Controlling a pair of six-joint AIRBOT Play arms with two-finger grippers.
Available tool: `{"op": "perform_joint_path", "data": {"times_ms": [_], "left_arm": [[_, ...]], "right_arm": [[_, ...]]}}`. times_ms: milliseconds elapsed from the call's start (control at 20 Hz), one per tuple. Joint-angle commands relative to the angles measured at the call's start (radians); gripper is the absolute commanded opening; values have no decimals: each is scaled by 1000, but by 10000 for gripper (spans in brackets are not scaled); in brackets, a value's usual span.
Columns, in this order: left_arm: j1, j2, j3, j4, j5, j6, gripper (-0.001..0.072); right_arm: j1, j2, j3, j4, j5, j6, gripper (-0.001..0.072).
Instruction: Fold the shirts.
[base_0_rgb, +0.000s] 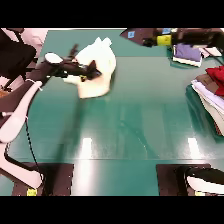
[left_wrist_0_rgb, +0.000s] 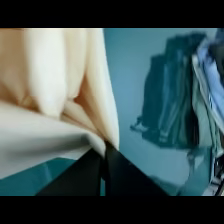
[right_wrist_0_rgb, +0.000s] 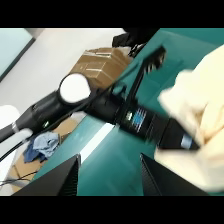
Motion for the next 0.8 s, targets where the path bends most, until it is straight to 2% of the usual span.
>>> {"op": "perform_joint_path", "data": {"times_ms": [0, 150, 250, 350, 550, 650, 750], "left_arm": [[-279, 84, 1, 152, -133, -23, 19], [-454, 103, 0, 421, -169, -124, 21], [-490, 103, 0, 497, -227, -142, 21], [-490, 109, 0, 594, -367, -145, 21], [-481, 189, -17, 1124, -511, -218, 22], [-449, 229, -17, 1130, -546, -185, 22], [-428, 256, -33, 1146, -612, -164, 21]], "right_arm": [[-92, 48, -22, -3, 56, 9, 442], [-188, 123, -161, -11, 98, 32, 442], [-262, 173, -294, -10, 129, 37, 442], [-341, 228, -451, -10, 127, 38, 442], [-492, 304, -767, -9, 90, 37, 449], [-519, 295, -874, 10, -14, 36, 581], [-507, 228, -889, 80, -68, -10, 582]]}}
